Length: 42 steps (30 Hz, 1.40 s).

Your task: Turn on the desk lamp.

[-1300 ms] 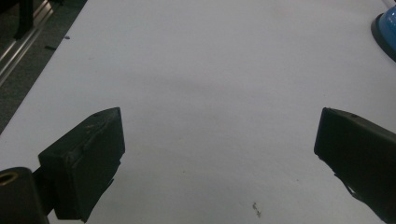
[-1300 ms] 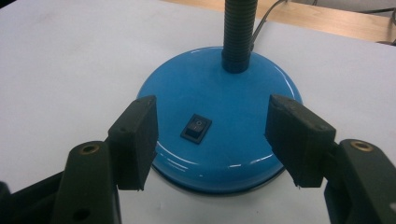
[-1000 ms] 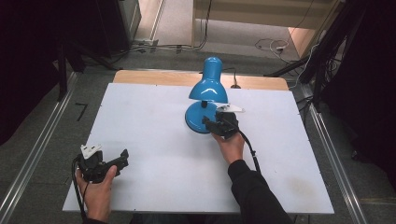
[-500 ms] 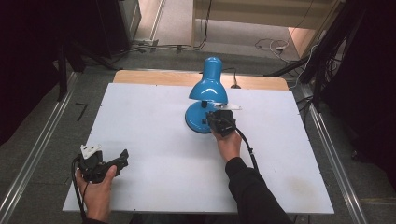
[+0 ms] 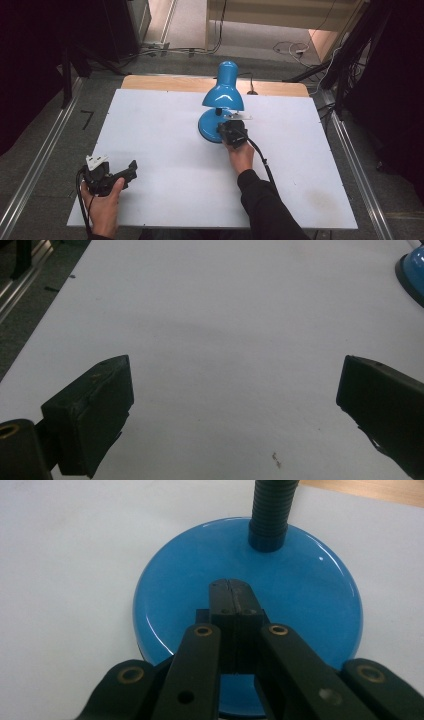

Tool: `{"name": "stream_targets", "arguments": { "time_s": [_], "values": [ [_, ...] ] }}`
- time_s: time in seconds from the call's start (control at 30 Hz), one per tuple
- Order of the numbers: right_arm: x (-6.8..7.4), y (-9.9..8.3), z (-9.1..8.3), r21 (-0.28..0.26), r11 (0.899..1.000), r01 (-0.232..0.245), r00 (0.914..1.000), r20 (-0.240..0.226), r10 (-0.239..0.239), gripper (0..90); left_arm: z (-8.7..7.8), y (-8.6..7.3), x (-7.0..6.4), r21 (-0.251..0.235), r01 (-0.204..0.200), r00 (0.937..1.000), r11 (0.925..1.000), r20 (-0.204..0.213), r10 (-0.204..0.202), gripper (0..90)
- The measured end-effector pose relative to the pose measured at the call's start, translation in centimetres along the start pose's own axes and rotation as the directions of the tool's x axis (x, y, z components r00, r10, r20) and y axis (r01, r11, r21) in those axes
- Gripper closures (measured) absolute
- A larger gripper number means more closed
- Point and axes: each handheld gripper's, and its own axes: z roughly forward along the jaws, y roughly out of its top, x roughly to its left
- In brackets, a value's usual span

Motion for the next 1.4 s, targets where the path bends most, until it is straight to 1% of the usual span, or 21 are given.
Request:
{"name": "stream_targets", "arguments": {
  "time_s": [0.37, 0.73, 1.2, 1.4],
  "values": [
    [0.1, -0.2, 0.3, 0.007, 1.000, -0.007, 1.0000, -0.004, 0.007, 87.6, 0.0, 0.0, 0.0, 0.000, 0.001, 1.0000, 1.0000, 0.003, -0.001, 2.8],
    [0.2, -0.4, 0.2, -0.003, 1.000, -0.010, 0.9999, 0.005, 0.010, 87.6, 0.0, 0.0, 0.0, 0.000, 0.000, 1.0000, 1.0000, 0.003, 0.000, 2.8],
    [0.5, -0.8, 0.0, -0.029, 1.000, 0.011, 0.9998, 0.015, -0.010, 87.8, 0.0, 0.0, 0.0, 0.004, -0.004, 1.0000, 1.0000, 0.006, 0.004, 2.8],
    [0.5, -1.1, -0.2, -0.035, 0.999, 0.023, 0.9994, 0.028, -0.022, 87.9, -0.1, -0.1, -0.1, 0.003, -0.001, 1.0000, 1.0000, 0.004, 0.001, 2.8]
  ]
}}
